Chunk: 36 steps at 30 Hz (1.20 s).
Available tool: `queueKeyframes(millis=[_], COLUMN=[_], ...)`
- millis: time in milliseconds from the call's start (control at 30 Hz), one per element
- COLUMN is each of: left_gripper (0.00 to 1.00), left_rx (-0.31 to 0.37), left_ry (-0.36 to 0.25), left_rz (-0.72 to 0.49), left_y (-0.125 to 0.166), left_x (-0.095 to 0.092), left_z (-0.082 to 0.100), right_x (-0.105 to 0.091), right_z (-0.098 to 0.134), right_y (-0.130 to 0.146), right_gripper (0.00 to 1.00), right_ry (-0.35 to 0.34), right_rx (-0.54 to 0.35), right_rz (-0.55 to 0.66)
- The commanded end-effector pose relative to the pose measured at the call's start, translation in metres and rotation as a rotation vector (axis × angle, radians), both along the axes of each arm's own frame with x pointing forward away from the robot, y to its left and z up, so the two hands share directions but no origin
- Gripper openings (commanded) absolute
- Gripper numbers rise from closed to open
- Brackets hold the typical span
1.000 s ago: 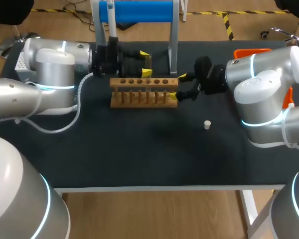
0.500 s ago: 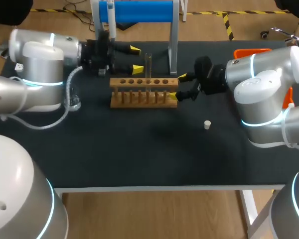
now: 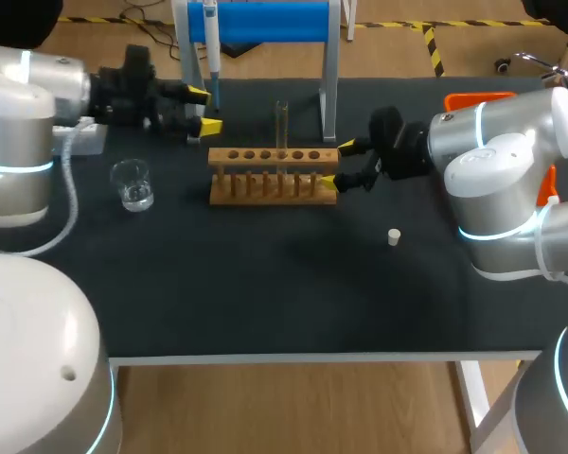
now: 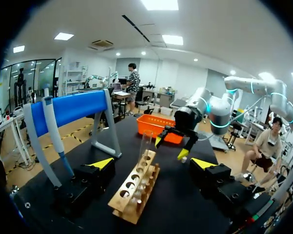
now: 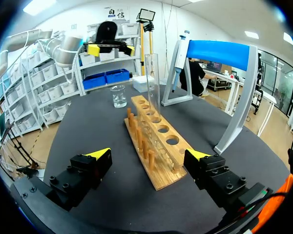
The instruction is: Invert the test tube, pick up the pipette, mount the tip to pipette, aspirate from beaker and dispense into the tube, eject the tip, return the pipette, and cap with the stopper.
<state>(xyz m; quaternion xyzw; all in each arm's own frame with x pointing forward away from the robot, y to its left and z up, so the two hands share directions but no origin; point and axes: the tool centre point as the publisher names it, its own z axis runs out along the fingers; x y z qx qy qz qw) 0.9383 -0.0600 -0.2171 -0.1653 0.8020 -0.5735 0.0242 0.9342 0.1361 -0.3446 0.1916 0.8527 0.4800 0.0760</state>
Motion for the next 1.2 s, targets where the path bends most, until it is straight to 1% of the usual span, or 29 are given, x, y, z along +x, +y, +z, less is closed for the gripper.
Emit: queueKeyframes(millis=[33,667,733,800,867,900,967,1133,1200], left_gripper=[1.00,1.00,1.00,1.00,1.00,1.00,1.00,1.00,1.00], left_rx=[0.021,0.021,0.023,0.044,0.043,0.061,0.064,0.119,0.153], left_ry=[-0.024,-0.024,-0.010,0.009,0.002,0.010,0.013,0.042,0.059], left_rz=[0.080,0.080,0.122,0.201,0.237,0.271,0.318,0.442,0.508], left_y=[0.017,0.017,0.028,0.044,0.063,0.074,0.096,0.146,0.166], left_x=[-0.030,-0.030,-0.024,-0.019,-0.016,-0.015,-0.012,-0.006,-0.002], left_z=[0.015,0.015,0.009,0.003,0.003,0.001,0.001,-0.004,-0.009], right_x=[0.000,0.000,0.000,0.000,0.000,0.000,0.000,0.000,0.000], right_z=[0.000,0.000,0.000,0.000,0.000,0.000,0.000,0.000,0.000], right_y=[0.000,0.000,0.000,0.000,0.000,0.000,0.000,0.000,0.000], right_gripper=[1.00,1.00,1.00,1.00,1.00,1.00,1.00,1.00,1.00], right_ry=[0.000,0.000,0.000,0.000,0.000,0.000,0.000,0.000,0.000], right_rx=[0.000,0.000,0.000,0.000,0.000,0.000,0.000,0.000,0.000], right_rz=[0.000,0.000,0.000,0.000,0.000,0.000,0.000,0.000,0.000])
